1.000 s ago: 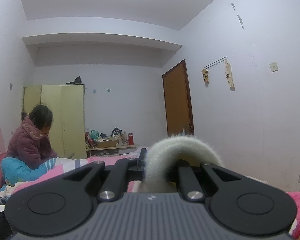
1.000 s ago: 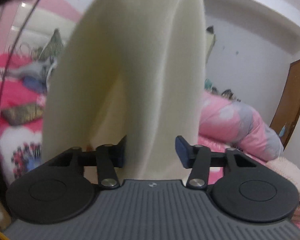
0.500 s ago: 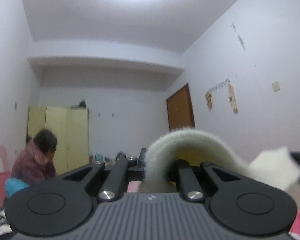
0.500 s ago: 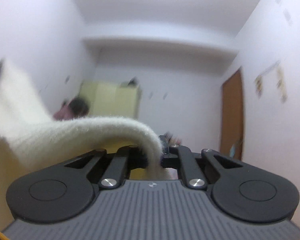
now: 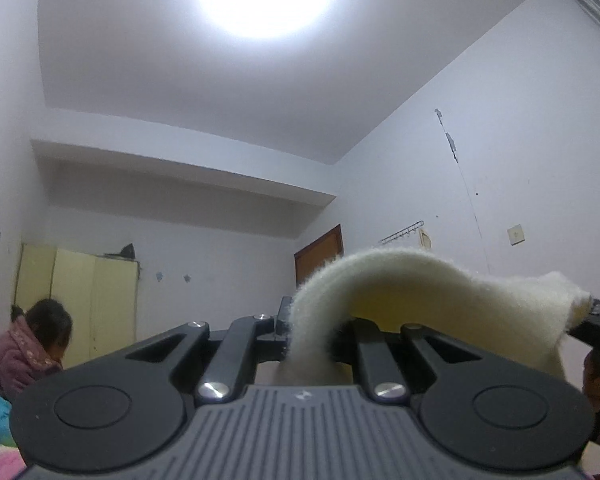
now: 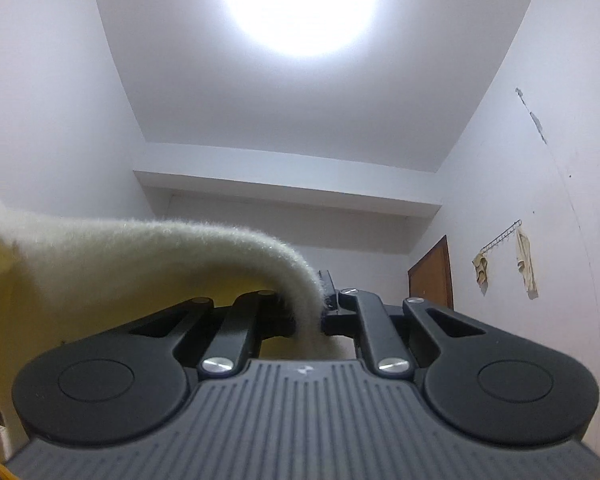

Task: Fold clothes
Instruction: 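Lift the sweater high with both grippers to hang it open, then lower the sweater flat onto the bed and open both grippers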

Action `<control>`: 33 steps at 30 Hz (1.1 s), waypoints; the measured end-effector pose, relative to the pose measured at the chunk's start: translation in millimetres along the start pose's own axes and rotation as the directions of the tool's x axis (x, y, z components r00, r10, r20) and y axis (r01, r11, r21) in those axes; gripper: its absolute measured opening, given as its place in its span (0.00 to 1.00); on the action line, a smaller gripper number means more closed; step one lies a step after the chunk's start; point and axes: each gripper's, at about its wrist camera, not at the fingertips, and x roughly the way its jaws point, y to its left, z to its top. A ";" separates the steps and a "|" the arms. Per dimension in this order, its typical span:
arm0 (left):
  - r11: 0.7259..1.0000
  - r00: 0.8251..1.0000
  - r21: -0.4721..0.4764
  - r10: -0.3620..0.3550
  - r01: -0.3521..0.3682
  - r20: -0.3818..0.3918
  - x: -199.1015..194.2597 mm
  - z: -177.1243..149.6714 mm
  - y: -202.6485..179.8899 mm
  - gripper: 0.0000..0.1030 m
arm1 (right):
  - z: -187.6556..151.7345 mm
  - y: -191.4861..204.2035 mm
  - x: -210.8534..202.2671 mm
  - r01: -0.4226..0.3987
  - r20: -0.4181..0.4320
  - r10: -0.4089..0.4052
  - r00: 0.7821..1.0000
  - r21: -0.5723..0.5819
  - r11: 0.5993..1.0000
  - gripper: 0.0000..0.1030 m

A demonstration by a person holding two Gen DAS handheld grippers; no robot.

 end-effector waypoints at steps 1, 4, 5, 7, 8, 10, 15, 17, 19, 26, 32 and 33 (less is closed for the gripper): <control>1.000 1.000 0.002 0.001 -0.001 -0.006 4.3 -4.1 0.2 0.11 | -4.4 -0.3 5.5 0.000 -0.007 0.000 1.000 0.000 1.000 0.07; 1.000 0.999 0.003 0.007 -0.007 -0.031 19.4 -17.3 2.7 0.11 | -23.8 0.5 24.7 -0.002 -0.039 0.002 0.999 0.005 1.000 0.07; 1.000 0.999 -0.002 0.010 -0.010 -0.042 25.7 -22.0 4.7 0.11 | -30.3 0.9 31.6 -0.003 -0.050 0.003 0.999 0.007 1.000 0.07; 1.000 0.998 -0.007 0.018 -0.019 -0.062 39.1 -32.2 10.2 0.11 | -42.7 3.7 45.5 -0.005 -0.067 0.006 0.998 0.014 1.000 0.07; 1.000 0.997 -0.009 0.023 -0.024 -0.071 45.7 -38.1 13.7 0.11 | -49.2 5.3 52.5 -0.005 -0.073 0.007 0.997 0.018 1.000 0.07; 0.999 0.995 -0.013 0.033 -0.034 -0.091 58.7 -49.9 20.7 0.11 | -63.4 7.4 69.7 -0.008 -0.093 0.010 0.996 0.021 1.000 0.07; 0.997 0.979 -0.039 0.062 -0.070 -0.193 107.1 -99.0 50.4 0.11 | -111.9 13.2 115.4 -0.015 -0.178 0.020 0.984 0.031 0.999 0.07; 0.994 0.964 -0.053 0.077 -0.093 -0.255 129.9 -129.4 65.8 0.11 | -138.2 18.1 133.4 -0.019 -0.234 0.027 0.972 0.035 0.999 0.07; 0.991 0.943 -0.068 0.088 -0.116 -0.321 155.2 -163.6 84.2 0.11 | -169.3 24.1 155.7 -0.026 -0.301 0.036 0.953 0.037 0.999 0.07; 0.979 0.781 -0.003 0.159 -0.202 -0.604 253.5 -324.5 142.1 0.31 | -319.9 48.5 251.1 -0.035 -0.569 0.079 0.819 0.088 0.996 0.10; 0.964 0.455 0.159 0.243 -0.215 -0.857 270.8 -486.6 151.3 0.74 | -509.6 120.6 264.7 -0.133 -0.905 0.039 0.423 -0.019 0.991 0.41; 0.964 0.433 0.150 0.234 -0.221 -0.870 263.7 -498.3 152.3 0.75 | -525.1 128.2 255.4 -0.149 -0.923 0.030 0.384 -0.030 0.988 0.43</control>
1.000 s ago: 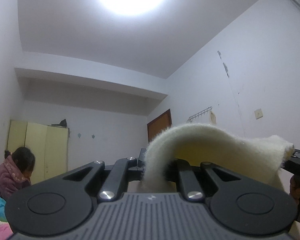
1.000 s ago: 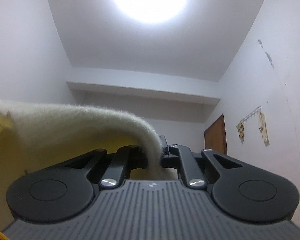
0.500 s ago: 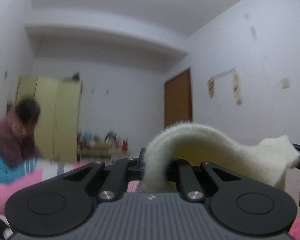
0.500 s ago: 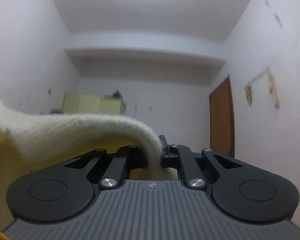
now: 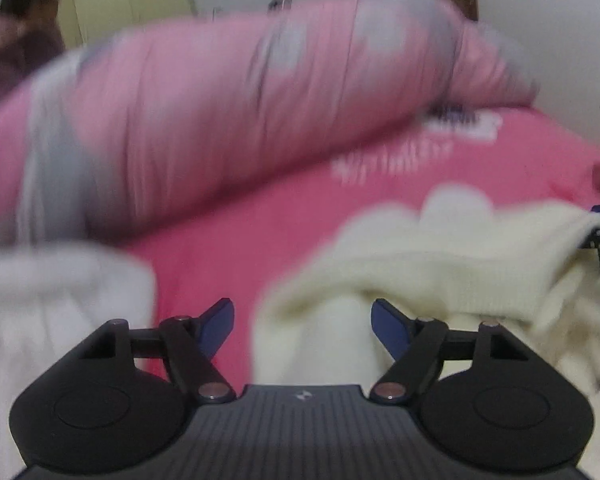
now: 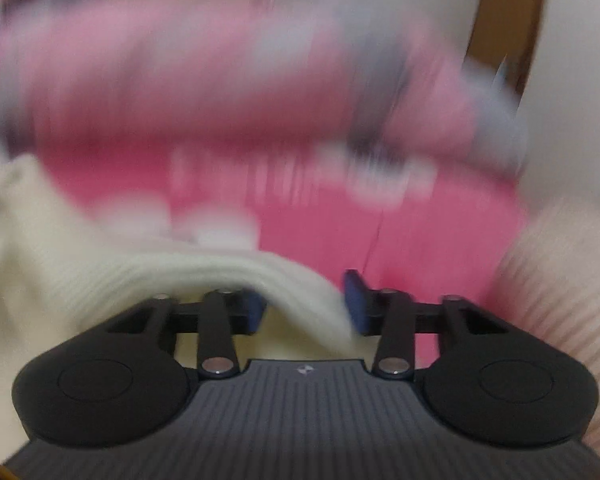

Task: Fold clothes
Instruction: 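Lower the sweater flat onto the bed and open both grippers, then grasp a sweater sleeve with the right gripper and lift it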

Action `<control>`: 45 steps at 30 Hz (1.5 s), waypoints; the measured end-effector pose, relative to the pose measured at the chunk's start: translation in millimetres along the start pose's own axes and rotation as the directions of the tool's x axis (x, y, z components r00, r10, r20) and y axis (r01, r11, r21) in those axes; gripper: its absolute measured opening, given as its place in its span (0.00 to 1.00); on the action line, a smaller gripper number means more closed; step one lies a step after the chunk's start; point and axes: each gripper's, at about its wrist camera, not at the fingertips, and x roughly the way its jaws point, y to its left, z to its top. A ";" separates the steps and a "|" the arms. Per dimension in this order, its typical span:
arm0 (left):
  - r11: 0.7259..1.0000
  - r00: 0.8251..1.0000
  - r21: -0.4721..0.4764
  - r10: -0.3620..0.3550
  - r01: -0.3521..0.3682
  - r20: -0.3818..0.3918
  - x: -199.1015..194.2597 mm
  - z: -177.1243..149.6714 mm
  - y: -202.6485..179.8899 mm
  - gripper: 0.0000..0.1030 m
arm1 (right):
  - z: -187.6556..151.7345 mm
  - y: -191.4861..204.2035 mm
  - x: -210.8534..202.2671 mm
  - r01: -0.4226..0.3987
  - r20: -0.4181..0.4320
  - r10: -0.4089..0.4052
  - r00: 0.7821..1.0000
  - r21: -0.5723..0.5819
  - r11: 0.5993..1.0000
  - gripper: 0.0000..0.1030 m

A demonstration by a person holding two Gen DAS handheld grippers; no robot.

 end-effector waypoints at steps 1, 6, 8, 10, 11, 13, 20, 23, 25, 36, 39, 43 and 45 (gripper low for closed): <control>1.000 1.000 -0.015 -0.024 0.024 0.009 -0.7 -10.1 3.7 0.75 | -11.5 8.6 4.8 0.008 -0.013 -0.009 1.000 -0.025 1.000 0.47; 0.998 0.998 -0.056 -0.027 0.030 0.063 -26.7 -13.9 11.0 0.83 | -24.6 20.8 -33.1 0.023 0.094 -0.014 0.995 -0.094 0.995 0.80; 0.997 0.996 -0.071 -0.028 0.034 0.086 -46.1 -10.7 11.3 0.84 | -23.6 18.4 -53.3 0.013 0.119 -0.003 0.993 -0.085 0.996 0.81; 0.995 0.995 -0.089 -0.028 0.037 0.098 -67.9 -11.4 17.4 0.84 | -23.6 11.1 -78.7 0.005 0.133 0.002 0.991 -0.052 0.999 0.81; 0.994 0.994 -0.098 -0.031 0.041 0.100 -77.5 -9.4 20.0 0.84 | -24.5 7.2 -89.3 -0.006 0.139 0.010 0.990 -0.032 0.999 0.81; 0.991 0.995 -0.124 -0.047 0.058 0.090 -105.2 -14.4 27.1 0.85 | -24.9 -7.2 -114.5 -0.071 0.151 0.065 0.986 0.031 0.997 0.81; 0.971 0.988 -0.182 -0.145 0.152 0.055 -191.8 -89.4 37.2 0.86 | -90.3 12.8 -210.4 -0.359 0.202 0.325 0.924 0.164 0.919 0.81; 0.968 0.984 -0.177 -0.175 0.179 0.036 -211.8 -127.6 30.3 0.86 | -120.3 31.0 -239.1 -0.447 0.223 0.403 0.888 0.212 0.869 0.81; 0.969 0.985 -0.175 -0.172 0.172 0.014 -217.9 -151.0 24.8 0.85 | -139.2 46.9 -251.8 -0.484 0.234 0.436 0.869 0.219 0.847 0.81; 0.962 0.988 -0.254 -0.129 0.103 -0.088 -218.4 -214.5 33.8 0.14 | -202.6 80.4 -280.1 -0.482 0.244 0.415 0.876 0.423 0.768 0.81; 0.961 0.993 -0.261 -0.108 0.095 -0.037 -229.6 -206.2 39.3 0.11 | -203.9 83.2 -275.4 -0.465 0.240 0.399 0.885 0.426 0.776 0.81; 0.971 0.996 -0.220 -0.082 0.090 0.044 -250.5 -174.2 53.2 0.11 | -205.8 84.3 -265.8 -0.447 0.224 0.386 0.895 0.427 0.786 0.81; 0.983 0.996 -0.171 -0.057 0.069 0.075 -258.1 -138.2 70.1 0.11 | -206.2 82.8 -262.0 -0.452 0.226 0.391 0.892 0.432 0.781 0.81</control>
